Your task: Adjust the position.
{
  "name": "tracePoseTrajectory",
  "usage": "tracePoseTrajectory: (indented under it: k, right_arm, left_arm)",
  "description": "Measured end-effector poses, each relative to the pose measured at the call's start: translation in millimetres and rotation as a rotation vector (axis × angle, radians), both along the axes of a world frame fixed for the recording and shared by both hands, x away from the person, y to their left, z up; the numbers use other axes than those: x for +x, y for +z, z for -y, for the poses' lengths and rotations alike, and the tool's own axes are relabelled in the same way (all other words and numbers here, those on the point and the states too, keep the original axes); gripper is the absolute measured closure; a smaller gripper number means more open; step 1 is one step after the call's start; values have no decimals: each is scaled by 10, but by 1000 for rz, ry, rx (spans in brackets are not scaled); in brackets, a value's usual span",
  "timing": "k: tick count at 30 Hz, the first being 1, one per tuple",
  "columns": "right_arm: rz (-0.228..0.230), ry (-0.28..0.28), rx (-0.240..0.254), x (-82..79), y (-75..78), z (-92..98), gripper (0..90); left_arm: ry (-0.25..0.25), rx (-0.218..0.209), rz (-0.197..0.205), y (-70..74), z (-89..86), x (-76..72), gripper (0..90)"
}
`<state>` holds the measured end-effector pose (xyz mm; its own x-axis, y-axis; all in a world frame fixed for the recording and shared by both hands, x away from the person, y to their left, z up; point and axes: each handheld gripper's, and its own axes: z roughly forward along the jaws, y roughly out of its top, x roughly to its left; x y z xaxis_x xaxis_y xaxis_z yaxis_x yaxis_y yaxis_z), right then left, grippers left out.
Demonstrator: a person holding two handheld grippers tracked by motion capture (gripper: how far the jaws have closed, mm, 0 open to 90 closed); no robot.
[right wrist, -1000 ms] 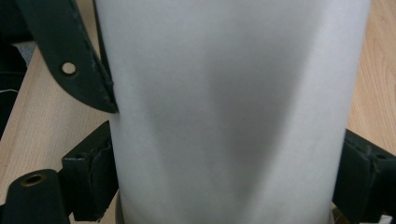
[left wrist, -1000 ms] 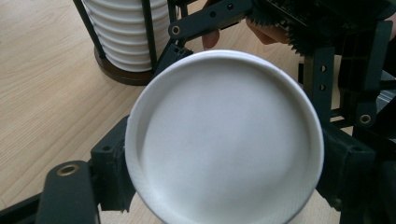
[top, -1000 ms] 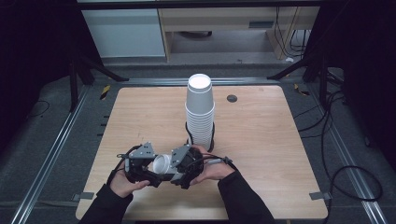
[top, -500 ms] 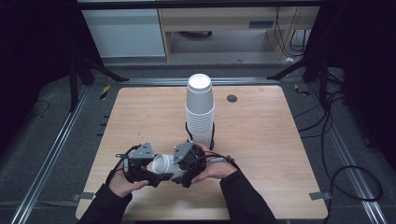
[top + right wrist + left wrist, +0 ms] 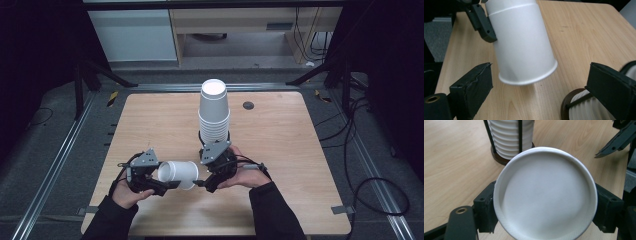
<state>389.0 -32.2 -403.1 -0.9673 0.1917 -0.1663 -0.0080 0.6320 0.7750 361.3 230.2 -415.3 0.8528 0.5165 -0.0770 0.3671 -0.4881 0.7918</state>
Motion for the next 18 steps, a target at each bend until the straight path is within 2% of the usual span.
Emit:
tracePoseTrajectory:
  k: [3, 5, 10, 18]
  right_arm:
    - [-8, -24, 37, -18, 31, 89, 64]
    - [-17, -39, 62, -31, 28, 131, 64]
    - [-38, -66, 113, -53, -32, 186, 64]
    - [-99, -62, 157, -74, -215, 134, 66]
  left_arm:
    - [15, -63, 13, 51, -73, 3, 217]
    - [16, -84, 21, 73, -99, 0, 217]
    - [15, -173, 36, 125, -163, -11, 216]
    - [-16, -225, 44, 137, -170, -22, 216]
